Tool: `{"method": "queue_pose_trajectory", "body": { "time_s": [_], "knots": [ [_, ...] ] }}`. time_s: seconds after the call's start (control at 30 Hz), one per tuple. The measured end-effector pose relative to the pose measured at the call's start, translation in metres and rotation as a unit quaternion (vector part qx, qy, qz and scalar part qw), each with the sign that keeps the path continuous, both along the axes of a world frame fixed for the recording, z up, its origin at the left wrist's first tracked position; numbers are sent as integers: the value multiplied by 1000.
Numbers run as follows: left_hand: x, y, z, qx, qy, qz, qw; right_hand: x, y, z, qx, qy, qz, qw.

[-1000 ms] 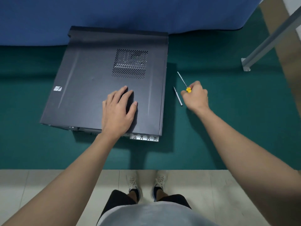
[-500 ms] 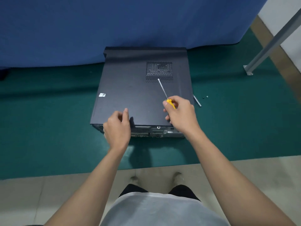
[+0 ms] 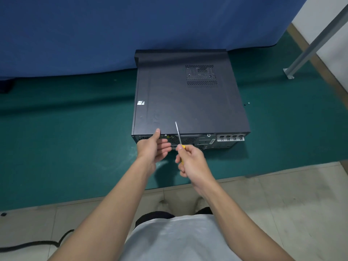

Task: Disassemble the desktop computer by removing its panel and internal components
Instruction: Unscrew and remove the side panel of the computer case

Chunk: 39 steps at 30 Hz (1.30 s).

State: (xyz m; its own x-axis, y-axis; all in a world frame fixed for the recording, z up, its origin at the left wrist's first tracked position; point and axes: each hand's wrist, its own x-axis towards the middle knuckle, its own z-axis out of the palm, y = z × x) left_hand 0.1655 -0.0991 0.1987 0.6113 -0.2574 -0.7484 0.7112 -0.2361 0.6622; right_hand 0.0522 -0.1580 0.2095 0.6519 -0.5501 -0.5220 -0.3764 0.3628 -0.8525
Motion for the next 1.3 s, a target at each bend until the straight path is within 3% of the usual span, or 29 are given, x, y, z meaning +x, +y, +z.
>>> {"method": "queue_pose_trajectory", "body": {
  "time_s": [0.13,0.4,1.03,1.17,1.3],
  "knots": [
    [4,0,2,-84,72,17,994,2,20,-4,67,-9,-11,998],
    [14,3,-3,-138,117,10,983,5,35,-11,131,15,-24,991],
    [18,7,-8,-148,120,-14,982,4,36,-23,217,-31,-40,975],
    [19,8,-8,-145,119,-14,982,2,36,-28,320,-89,-66,941],
    [19,7,-8,-147,120,-13,982,-1,33,-34,466,-152,-87,867]
  ]
}}
